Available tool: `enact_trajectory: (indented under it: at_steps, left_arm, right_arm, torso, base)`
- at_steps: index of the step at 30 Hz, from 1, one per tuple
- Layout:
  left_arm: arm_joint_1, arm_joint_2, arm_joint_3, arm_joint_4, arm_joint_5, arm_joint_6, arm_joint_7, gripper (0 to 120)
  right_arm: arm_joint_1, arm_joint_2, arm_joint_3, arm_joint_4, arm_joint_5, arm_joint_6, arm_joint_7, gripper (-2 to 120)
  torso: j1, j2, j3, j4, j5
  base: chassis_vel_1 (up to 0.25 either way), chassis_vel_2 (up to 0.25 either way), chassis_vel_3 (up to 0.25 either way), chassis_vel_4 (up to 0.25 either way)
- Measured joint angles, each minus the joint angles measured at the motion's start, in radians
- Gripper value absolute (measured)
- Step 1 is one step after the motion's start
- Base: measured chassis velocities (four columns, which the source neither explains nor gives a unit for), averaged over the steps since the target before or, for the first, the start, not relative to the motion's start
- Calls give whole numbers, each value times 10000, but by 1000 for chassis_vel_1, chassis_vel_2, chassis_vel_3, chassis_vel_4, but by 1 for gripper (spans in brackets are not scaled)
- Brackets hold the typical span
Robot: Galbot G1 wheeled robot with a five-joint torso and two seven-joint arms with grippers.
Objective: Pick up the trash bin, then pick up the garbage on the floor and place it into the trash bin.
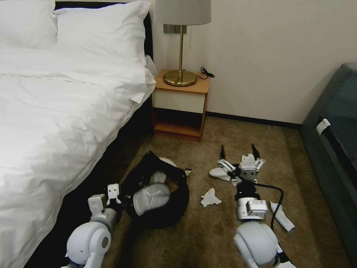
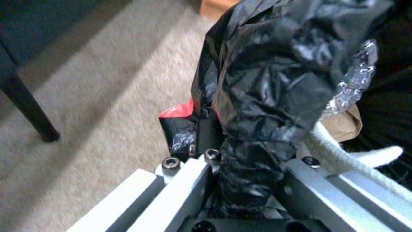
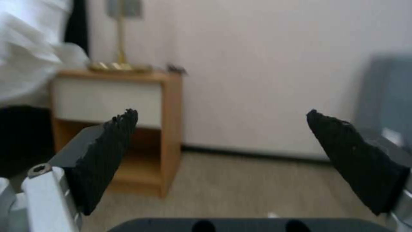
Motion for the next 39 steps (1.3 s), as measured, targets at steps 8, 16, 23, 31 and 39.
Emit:
enact_trajectory:
  at_steps: [8, 16, 23, 31, 39]
  left_arm:
    - [-47, 52, -172, -138, 97, -253, 290, 0]
    - [-122, 63, -87, 206, 281, -535, 466, 0]
    - [-126, 25, 65, 309, 490, -561, 500, 0]
    - [-88, 11, 310, 326, 591, -620, 608, 0]
    - [-200, 21, 605, 670, 869, -741, 644, 0]
  right_arm:
    - [78, 275, 70, -1010, 650, 423, 248, 100]
    - [87, 485, 189, -2188, 234, 1520, -117, 100]
    - [3, 353, 70, -2562, 29, 1656, -245, 100]
    - [785, 212, -793, -4462, 27, 1819, -493, 100]
    - [1375, 371, -1000, -5344, 1257, 623, -1406, 100]
  torso:
    - [0, 0, 0, -1, -1]
    - [0, 0, 0, 0, -1]
    - [0, 0, 0, -1, -2]
    - [0, 0, 0, 2, 3]
    - [0, 0, 1, 2, -1]
  base:
    - [0, 0, 0, 0]
    - [0, 0, 0, 0]
    - [0, 0, 0, 0]
    - [0, 0, 0, 0]
    - [0, 0, 0, 0]
